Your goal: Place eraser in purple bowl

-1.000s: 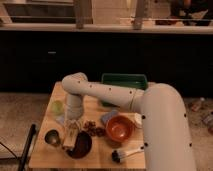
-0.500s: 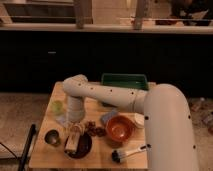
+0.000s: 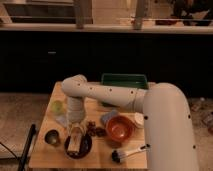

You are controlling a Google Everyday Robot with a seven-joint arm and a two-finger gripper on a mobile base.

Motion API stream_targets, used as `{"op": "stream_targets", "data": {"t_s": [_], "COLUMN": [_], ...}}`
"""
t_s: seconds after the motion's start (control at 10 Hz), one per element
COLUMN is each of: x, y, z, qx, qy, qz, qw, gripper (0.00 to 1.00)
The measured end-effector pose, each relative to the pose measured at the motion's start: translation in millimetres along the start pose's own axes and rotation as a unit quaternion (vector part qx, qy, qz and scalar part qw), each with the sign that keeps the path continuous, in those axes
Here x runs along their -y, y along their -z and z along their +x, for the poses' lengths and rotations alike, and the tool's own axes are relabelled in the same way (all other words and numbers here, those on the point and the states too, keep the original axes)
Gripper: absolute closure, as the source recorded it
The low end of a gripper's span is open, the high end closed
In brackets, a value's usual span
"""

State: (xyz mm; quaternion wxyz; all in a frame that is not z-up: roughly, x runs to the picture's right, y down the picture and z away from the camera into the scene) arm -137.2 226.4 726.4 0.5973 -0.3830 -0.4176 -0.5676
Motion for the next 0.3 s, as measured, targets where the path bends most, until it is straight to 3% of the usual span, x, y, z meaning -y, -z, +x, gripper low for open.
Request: {"op": "stream_targets", "data": {"t_s": [0.3], "x": [-3.4], "y": [1.2], "z": [-1.4], "qx": [0.001], "qy": [0.003], "qz": [-0.002], "qw": [1.0], "gripper": [0.2]}}
